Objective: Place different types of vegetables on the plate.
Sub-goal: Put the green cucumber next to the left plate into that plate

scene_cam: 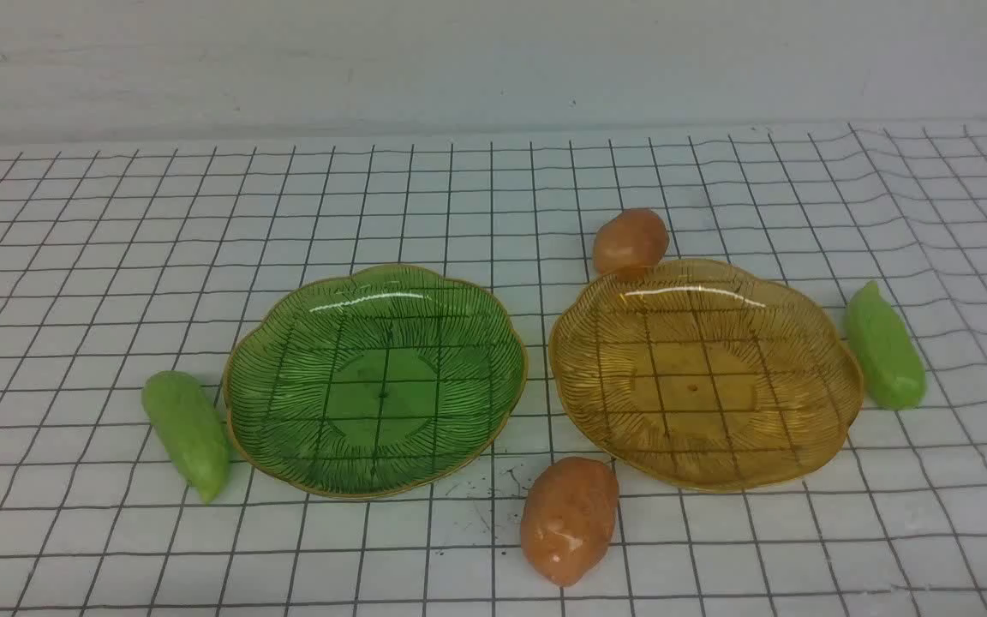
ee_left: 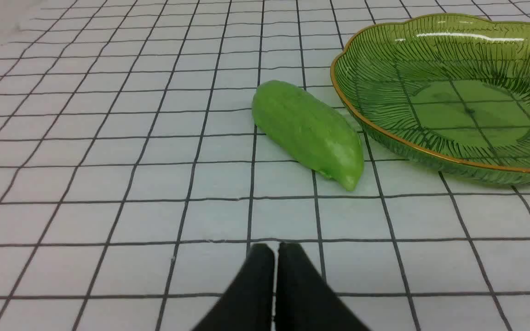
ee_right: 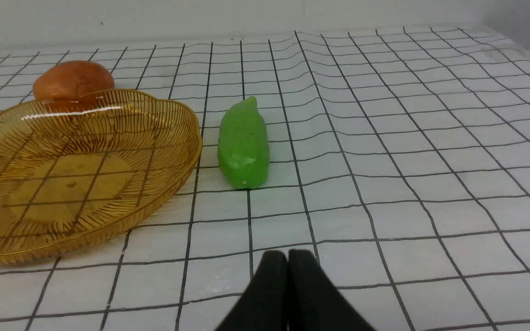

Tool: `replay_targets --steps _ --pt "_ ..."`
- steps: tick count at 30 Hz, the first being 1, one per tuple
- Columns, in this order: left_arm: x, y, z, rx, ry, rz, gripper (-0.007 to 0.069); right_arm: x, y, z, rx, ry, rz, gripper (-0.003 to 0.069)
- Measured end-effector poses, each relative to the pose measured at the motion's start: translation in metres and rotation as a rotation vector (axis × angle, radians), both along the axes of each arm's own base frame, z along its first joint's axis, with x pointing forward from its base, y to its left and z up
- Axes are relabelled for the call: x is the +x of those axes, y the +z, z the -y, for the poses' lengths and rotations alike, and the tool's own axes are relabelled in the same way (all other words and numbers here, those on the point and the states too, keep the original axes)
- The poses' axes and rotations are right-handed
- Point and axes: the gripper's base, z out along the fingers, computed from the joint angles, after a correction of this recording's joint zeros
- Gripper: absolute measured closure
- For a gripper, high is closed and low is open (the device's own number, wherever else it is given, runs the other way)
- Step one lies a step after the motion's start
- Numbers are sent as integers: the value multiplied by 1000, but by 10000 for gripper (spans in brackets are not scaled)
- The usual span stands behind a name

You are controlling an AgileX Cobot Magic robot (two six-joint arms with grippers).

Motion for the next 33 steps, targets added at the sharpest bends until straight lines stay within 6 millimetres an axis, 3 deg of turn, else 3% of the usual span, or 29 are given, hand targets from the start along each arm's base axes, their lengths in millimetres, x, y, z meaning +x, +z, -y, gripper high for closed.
replay_targets --steps 33 --pt "0 0 0 11 1 0 632 0 0 0 0 0 0 673"
